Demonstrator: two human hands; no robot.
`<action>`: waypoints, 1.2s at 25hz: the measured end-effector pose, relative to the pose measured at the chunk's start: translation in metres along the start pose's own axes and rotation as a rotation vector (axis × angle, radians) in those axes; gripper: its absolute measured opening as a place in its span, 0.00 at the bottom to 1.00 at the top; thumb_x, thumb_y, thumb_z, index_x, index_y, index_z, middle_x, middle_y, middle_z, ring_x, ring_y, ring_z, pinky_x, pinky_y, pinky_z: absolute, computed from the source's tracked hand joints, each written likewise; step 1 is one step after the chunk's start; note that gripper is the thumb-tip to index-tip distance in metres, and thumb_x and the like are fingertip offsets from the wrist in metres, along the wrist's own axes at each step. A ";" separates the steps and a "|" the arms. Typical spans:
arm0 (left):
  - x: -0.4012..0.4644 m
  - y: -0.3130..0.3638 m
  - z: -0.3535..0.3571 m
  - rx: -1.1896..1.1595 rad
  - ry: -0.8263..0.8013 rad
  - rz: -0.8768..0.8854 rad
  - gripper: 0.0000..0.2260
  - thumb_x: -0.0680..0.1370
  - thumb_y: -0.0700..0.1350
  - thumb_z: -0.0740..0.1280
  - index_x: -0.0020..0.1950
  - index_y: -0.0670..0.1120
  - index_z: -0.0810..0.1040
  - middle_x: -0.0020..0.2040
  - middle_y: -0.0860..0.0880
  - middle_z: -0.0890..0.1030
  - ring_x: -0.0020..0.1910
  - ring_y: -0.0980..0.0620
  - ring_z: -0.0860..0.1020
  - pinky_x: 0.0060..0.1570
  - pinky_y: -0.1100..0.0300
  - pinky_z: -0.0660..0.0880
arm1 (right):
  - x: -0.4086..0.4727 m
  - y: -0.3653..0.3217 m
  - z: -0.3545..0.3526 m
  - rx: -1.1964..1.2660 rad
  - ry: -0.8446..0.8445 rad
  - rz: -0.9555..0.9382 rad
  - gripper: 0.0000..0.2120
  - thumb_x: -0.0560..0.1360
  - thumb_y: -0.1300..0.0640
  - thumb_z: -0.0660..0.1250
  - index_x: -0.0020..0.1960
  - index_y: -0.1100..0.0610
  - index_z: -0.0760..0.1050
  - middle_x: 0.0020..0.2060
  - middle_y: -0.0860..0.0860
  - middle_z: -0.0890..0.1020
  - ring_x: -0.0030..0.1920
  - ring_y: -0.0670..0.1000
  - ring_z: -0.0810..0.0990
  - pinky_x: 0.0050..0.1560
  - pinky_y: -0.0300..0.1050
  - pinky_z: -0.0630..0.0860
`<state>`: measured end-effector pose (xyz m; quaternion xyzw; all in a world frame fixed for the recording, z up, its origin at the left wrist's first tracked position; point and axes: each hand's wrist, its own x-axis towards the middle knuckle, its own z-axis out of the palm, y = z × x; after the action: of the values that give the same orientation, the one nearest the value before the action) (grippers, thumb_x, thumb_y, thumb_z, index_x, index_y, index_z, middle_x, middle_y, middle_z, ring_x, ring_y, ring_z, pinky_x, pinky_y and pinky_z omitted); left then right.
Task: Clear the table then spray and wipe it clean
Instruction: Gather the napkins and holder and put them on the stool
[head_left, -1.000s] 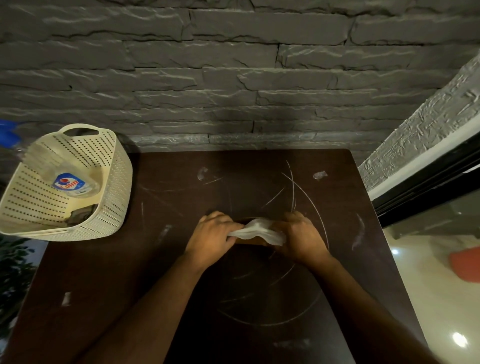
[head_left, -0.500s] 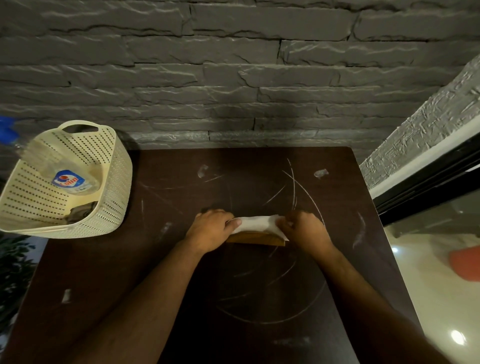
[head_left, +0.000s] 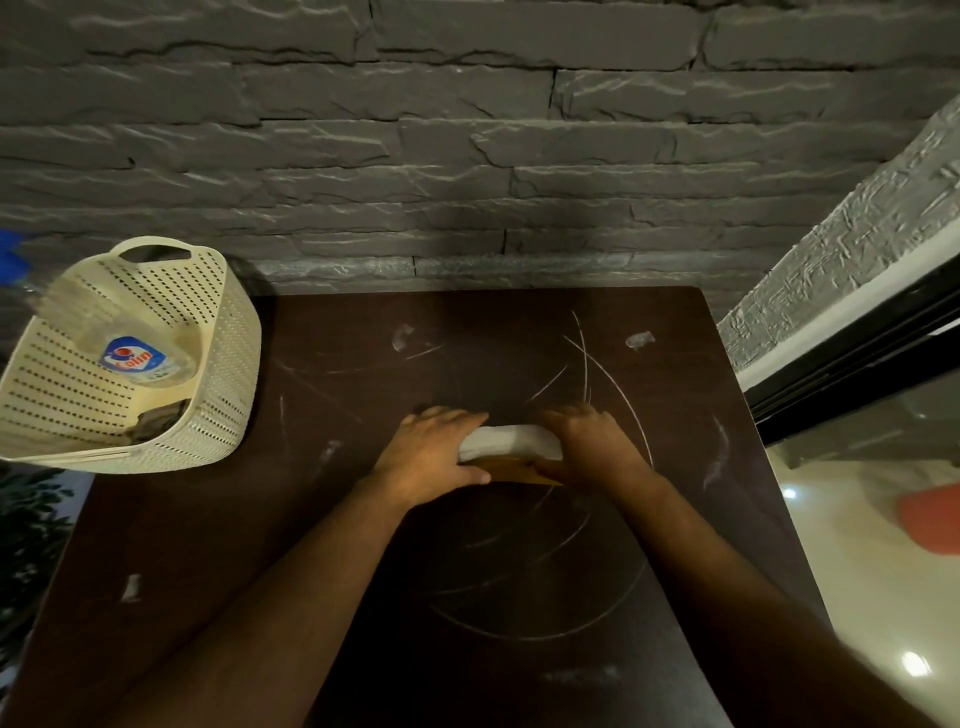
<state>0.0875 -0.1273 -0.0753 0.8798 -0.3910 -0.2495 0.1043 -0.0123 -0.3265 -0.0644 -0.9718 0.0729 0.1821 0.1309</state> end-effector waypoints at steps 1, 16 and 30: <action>0.002 0.000 0.003 0.019 -0.003 -0.007 0.31 0.73 0.58 0.70 0.73 0.56 0.64 0.70 0.54 0.71 0.69 0.53 0.67 0.68 0.51 0.63 | 0.002 -0.001 0.000 0.001 -0.015 0.008 0.30 0.70 0.45 0.70 0.70 0.47 0.66 0.64 0.51 0.75 0.65 0.54 0.72 0.64 0.54 0.69; -0.172 -0.073 -0.022 -0.047 0.409 -0.447 0.25 0.69 0.58 0.72 0.65 0.58 0.74 0.61 0.54 0.79 0.61 0.51 0.76 0.60 0.53 0.66 | 0.018 -0.166 -0.035 0.025 0.026 -0.445 0.26 0.69 0.46 0.71 0.66 0.48 0.73 0.61 0.52 0.79 0.61 0.54 0.77 0.62 0.50 0.72; -0.604 -0.137 0.160 -0.288 0.709 -1.208 0.24 0.66 0.56 0.76 0.60 0.55 0.78 0.55 0.51 0.83 0.55 0.47 0.80 0.54 0.52 0.75 | -0.127 -0.550 0.172 -0.184 -0.249 -1.208 0.27 0.67 0.46 0.70 0.65 0.46 0.72 0.61 0.49 0.78 0.62 0.54 0.74 0.62 0.50 0.68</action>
<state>-0.2525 0.4135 -0.0484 0.9481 0.2589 -0.0118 0.1840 -0.0830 0.2586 -0.0461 -0.8202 -0.5215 0.1932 0.1342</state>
